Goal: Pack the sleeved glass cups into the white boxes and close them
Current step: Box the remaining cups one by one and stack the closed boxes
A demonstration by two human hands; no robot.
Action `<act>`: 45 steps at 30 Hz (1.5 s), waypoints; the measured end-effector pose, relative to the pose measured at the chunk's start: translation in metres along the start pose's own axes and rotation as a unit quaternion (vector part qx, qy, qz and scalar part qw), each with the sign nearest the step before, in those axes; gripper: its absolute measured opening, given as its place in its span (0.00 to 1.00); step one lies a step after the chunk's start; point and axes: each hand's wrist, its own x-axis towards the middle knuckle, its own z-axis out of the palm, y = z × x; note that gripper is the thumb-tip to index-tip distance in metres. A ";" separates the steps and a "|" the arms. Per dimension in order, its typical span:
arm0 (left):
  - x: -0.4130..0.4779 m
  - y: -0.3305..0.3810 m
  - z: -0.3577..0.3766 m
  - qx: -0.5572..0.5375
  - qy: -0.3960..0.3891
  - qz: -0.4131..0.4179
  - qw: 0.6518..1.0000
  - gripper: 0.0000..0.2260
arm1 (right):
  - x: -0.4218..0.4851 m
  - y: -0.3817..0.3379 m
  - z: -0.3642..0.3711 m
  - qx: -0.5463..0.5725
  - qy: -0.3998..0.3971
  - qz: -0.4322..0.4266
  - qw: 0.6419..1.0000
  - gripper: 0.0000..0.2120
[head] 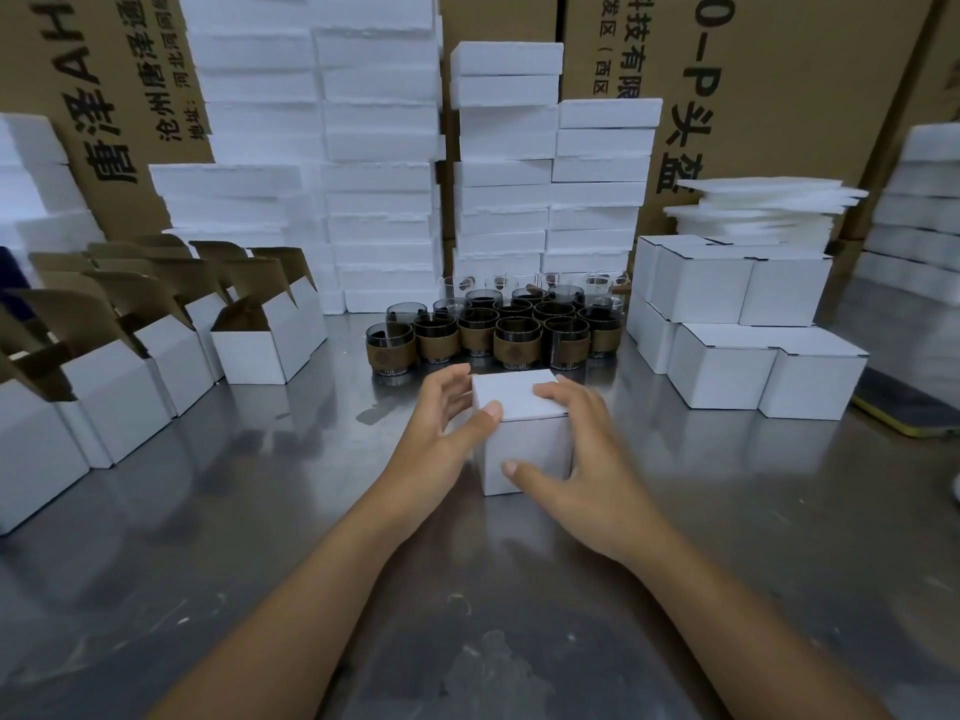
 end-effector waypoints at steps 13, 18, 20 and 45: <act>-0.001 0.002 -0.001 -0.032 0.006 -0.030 0.999 0.15 | 0.003 -0.005 0.012 -0.068 0.104 0.064 0.990 0.31; -0.006 0.004 0.000 -0.034 0.014 -0.026 0.999 0.12 | 0.005 0.005 -0.021 -0.041 0.098 0.081 0.991 0.28; -0.005 0.004 0.001 -0.031 0.017 -0.025 0.999 0.11 | 0.009 0.010 -0.044 -0.048 0.117 0.095 0.987 0.28; 0.019 -0.020 0.001 -0.028 0.026 0.020 0.999 0.16 | 0.089 0.103 -0.198 -0.143 0.341 0.126 0.920 0.28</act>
